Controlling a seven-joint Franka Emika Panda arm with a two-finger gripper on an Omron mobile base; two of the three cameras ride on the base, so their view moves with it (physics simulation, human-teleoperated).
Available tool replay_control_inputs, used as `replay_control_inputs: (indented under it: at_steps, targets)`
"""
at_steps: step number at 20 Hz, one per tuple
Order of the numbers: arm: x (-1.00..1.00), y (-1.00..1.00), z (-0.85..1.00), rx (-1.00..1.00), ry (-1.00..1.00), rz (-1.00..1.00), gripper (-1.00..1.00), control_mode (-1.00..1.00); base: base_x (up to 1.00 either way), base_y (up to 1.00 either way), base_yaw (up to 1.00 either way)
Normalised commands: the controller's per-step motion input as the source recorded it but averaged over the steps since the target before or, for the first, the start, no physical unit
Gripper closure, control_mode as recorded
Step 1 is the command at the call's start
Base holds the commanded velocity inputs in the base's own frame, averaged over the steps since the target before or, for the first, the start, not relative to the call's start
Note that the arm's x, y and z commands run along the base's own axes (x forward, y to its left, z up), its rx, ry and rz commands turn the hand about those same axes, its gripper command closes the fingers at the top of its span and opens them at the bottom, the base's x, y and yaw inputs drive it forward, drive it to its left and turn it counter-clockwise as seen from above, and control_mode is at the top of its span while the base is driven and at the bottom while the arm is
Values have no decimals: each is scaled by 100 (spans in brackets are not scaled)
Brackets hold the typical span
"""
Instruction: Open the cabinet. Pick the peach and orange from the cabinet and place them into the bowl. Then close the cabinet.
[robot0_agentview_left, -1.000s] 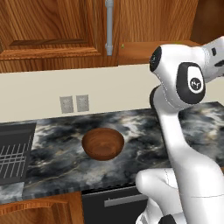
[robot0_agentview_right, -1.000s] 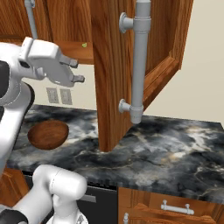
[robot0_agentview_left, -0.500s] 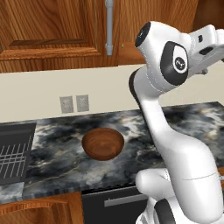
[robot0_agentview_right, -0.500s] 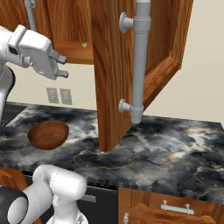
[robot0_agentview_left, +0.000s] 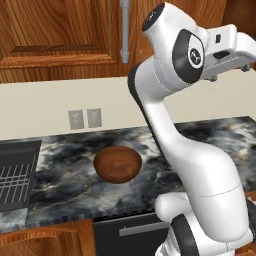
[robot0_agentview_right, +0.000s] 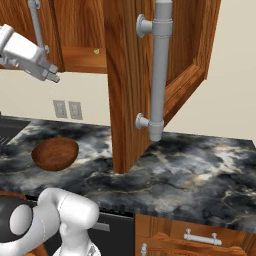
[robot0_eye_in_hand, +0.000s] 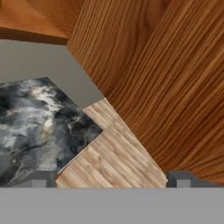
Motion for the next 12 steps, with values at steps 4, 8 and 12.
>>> replay_control_inputs:
  at_steps: [4, 8, 12]
  targets:
    - [4, 33, 0, 18, -17, 0, -100, -100, 0, 0, 0]
    - [11, 26, 0, 20, -12, 0, -100, -100, 0, 0, 0]
    - [28, 30, 0, 20, -7, 2, -100, -100, 0, 0, 0]
